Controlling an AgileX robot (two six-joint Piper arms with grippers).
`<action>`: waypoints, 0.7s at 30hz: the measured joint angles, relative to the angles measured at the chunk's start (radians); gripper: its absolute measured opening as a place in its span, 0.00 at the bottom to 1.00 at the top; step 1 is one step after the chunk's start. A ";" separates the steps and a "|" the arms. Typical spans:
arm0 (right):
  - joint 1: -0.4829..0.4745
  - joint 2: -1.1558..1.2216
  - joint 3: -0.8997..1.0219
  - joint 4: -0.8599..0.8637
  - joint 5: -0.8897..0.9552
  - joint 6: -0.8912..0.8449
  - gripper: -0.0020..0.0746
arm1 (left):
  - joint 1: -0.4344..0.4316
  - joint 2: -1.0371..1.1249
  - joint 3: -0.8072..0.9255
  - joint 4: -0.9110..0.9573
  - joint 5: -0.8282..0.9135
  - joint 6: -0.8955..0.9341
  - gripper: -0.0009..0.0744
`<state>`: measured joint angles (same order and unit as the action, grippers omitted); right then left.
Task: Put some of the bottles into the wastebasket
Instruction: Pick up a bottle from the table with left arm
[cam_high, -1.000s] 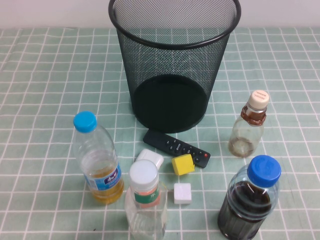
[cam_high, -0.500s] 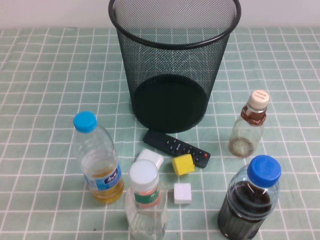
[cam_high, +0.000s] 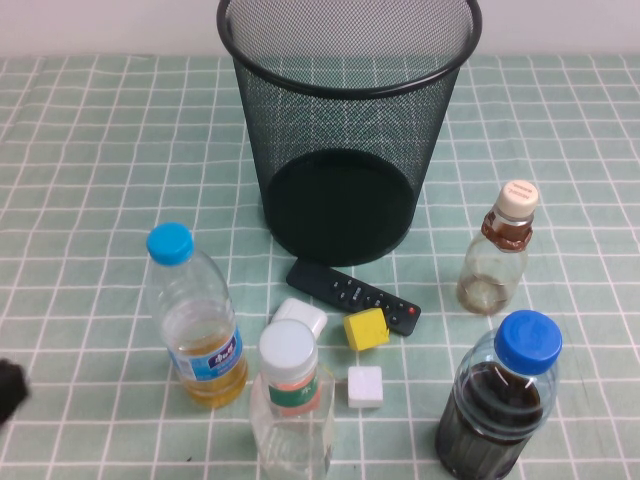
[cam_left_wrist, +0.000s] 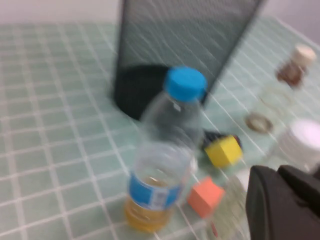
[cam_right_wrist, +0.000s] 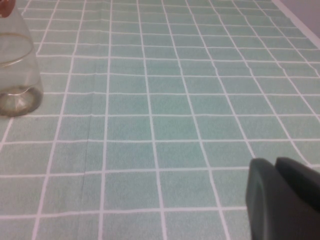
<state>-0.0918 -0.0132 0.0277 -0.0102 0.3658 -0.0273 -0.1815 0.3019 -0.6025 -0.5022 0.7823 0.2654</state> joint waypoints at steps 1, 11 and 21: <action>0.000 0.000 0.000 0.000 0.000 0.000 0.02 | -0.040 0.029 -0.002 0.002 0.002 0.014 0.01; 0.000 0.000 0.000 0.000 0.000 0.000 0.02 | -0.238 0.244 -0.003 -0.164 -0.076 0.353 0.01; 0.000 0.000 0.000 0.000 0.000 0.000 0.02 | -0.426 0.201 0.084 -0.141 -0.383 0.441 0.01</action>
<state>-0.0918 -0.0132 0.0277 -0.0102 0.3658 -0.0273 -0.6080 0.5031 -0.5180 -0.6430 0.3994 0.7061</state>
